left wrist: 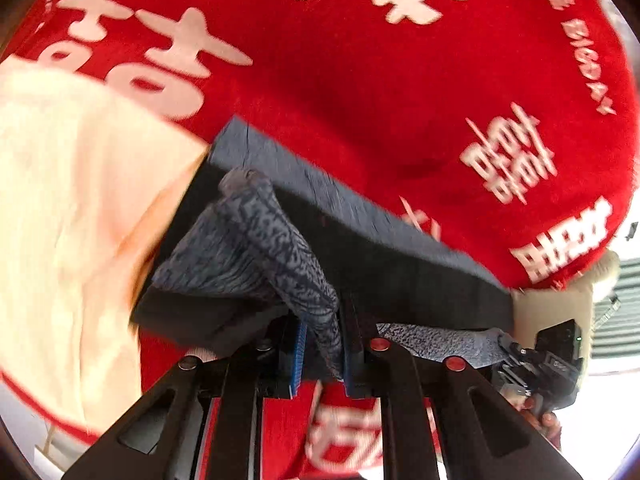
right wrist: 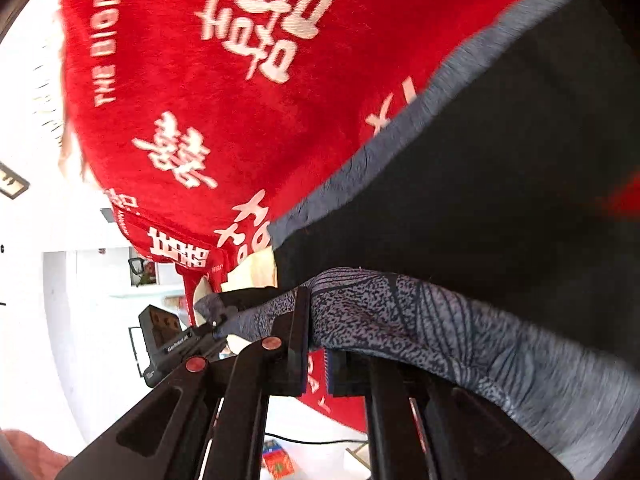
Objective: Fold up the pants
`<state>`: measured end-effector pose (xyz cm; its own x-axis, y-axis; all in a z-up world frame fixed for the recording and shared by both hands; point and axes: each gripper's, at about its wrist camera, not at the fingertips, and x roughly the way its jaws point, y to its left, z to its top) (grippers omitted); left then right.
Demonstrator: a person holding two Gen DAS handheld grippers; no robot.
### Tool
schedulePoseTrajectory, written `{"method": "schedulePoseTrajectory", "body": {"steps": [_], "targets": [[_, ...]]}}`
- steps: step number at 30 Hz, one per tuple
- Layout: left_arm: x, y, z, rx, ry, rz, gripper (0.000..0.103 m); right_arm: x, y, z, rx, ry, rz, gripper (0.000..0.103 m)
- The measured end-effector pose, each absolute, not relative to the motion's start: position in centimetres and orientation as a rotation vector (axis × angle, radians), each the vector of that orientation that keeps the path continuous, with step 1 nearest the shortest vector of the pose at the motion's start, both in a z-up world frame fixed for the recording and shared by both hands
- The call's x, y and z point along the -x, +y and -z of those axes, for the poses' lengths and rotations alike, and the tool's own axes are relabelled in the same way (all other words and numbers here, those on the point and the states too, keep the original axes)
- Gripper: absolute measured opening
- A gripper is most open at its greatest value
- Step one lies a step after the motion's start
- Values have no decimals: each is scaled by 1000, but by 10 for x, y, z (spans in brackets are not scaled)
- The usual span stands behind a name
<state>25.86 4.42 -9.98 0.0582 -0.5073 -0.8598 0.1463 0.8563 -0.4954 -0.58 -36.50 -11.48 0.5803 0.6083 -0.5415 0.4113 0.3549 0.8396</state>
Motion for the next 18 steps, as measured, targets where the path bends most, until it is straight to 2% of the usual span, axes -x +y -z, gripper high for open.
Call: {"method": "schedulePoseTrajectory", "body": {"steps": [8,11,14,15,16,17,18], "targets": [[-330,-8,182,208,1459,378,19,-107,-411,193,-1210,1229,-174,6],[-334,-5,192,232,1463,350,20,-122,-413,219,-1166,1298,-180,6],[-334,-3,180,239,1471,334,20,-123,-415,224,-1196,1304,-211,7],[-332,0,168,222,1453,322,27,-123,-414,221,-1192,1309,-218,10],[-332,-1,161,203,1437,307,37,-123,-414,217,-1178,1315,-220,18],[-330,2,147,156,1400,266,66,-124,-414,210,-1153,1318,-209,24],[-328,4,135,122,1356,238,76,-123,-415,201,-1136,1306,-198,38]]}}
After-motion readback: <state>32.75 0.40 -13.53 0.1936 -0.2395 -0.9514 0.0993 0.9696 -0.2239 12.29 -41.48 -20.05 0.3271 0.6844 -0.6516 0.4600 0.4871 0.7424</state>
